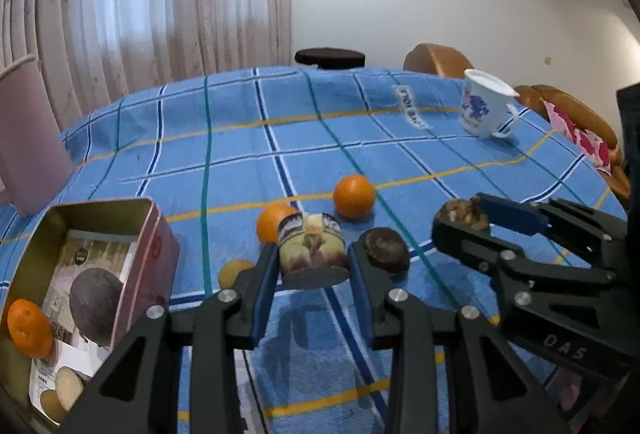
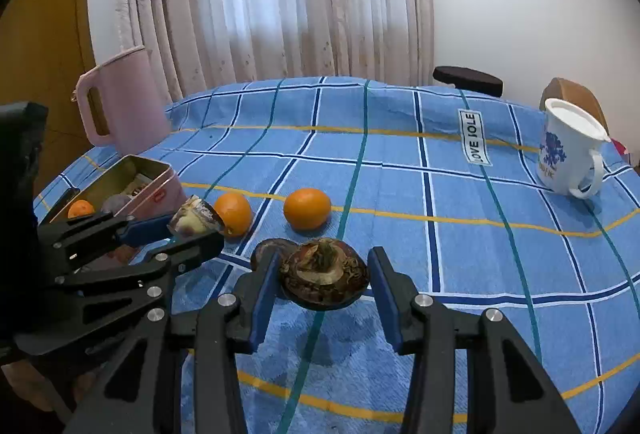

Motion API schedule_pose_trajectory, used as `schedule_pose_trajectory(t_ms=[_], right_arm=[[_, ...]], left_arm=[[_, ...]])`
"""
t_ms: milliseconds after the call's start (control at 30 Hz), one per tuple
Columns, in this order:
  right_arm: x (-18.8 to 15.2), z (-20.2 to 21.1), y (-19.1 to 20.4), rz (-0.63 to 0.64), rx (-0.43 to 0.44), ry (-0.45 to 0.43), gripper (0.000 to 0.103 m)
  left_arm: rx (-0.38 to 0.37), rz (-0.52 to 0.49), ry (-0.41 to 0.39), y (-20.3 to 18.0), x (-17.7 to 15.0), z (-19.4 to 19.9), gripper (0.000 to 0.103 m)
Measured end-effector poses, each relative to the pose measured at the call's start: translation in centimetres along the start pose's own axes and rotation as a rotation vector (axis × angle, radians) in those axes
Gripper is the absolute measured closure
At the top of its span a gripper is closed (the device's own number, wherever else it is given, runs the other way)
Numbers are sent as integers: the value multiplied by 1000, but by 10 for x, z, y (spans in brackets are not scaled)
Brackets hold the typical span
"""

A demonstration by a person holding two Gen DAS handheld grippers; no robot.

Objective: Organize fruits
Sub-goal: 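Grasp the wrapped cupcake with the left gripper while the right grasps the brown mushroom, then carry the cupcake toward the tin with the left gripper while the right carries the mushroom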

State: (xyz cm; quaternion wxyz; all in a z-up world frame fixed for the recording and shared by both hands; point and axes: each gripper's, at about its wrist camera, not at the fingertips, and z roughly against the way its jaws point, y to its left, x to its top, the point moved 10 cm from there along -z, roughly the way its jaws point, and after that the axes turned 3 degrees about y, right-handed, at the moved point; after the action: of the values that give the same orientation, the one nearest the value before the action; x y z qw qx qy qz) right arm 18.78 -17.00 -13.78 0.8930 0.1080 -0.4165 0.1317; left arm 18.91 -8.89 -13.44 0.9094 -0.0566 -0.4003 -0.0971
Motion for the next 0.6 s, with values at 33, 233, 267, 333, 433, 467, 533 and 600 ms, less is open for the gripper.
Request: schedule_pose_trajectory(t_ms=[33,233,267,333,433,467,533,600], right_arm=[[1,2,2,5,4,-7,56],[4,12,5,18,8,-61,56],[5,12,5,18,10,-62,56],[5,14,5,19,13,-66,56],[6,18,7,26,23,-86,56],[6,19,7,29,23,-90,56],[6,20,8,34,23,-97,56],[7,22,9,39,23,-104,56]], left_arm=[[1,-1,-9,0,1,2,67],[19,9,-57,3,5,10,67],[20,7,-64,3,5,12,67],[26,7,-78,3,6,15,67],[32,9,-101,4,7,19,67],[35,11,-108,4,7,21,67],[38,14,-119,5,8,23,67],[41,18,-129,6,8,25,67]])
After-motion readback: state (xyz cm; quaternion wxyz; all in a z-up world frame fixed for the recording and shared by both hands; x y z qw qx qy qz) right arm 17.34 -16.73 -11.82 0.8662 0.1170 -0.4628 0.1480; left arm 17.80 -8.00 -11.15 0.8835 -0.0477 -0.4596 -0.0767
